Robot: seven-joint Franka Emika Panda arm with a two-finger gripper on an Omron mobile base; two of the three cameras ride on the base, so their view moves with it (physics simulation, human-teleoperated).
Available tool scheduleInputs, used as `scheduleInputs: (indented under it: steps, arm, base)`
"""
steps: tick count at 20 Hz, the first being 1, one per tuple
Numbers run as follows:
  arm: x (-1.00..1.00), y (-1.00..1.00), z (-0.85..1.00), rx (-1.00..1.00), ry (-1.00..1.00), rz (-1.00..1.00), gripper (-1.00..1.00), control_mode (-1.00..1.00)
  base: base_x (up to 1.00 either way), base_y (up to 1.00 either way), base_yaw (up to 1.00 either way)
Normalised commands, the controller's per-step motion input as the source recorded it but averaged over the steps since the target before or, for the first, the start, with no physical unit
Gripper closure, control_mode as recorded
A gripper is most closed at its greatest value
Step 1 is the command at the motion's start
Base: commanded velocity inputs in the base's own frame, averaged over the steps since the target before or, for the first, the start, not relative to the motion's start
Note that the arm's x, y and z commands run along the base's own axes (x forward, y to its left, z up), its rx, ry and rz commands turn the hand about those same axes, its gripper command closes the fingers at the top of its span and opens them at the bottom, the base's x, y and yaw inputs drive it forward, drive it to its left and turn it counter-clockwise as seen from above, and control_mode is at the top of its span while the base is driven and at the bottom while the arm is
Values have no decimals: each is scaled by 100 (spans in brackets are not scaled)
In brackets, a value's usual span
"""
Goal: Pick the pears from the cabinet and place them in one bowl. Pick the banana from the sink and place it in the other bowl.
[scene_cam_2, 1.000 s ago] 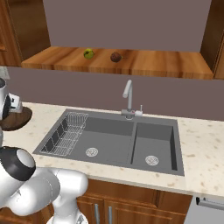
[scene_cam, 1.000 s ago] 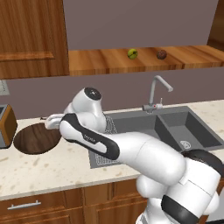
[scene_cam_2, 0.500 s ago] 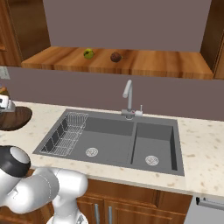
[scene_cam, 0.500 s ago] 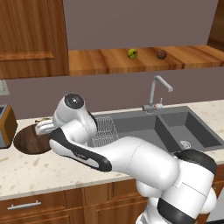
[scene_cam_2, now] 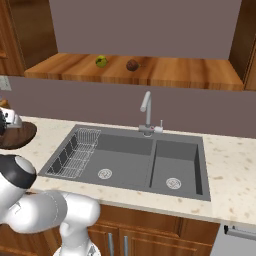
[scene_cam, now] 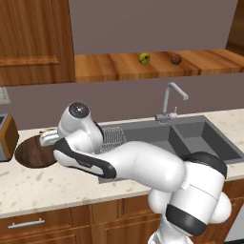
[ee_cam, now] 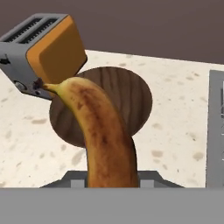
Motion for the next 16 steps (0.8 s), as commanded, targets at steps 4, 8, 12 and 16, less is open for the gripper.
scheduleInputs:
  steps: [4, 8, 12, 16]
  arm:
    - [12, 14, -28, -1, -4, 0, 100, -100]
    - [18, 24, -26, 0, -9, 0, 100, -100]
    - [39, 20, -15, 0, -8, -3, 100, -100]
    - [41, 22, -22, 0, -6, -4, 100, -100]
  base:
    - [0, 0, 0]
    - [0, 0, 0]
    - [0, 0, 0]
    - [0, 0, 0]
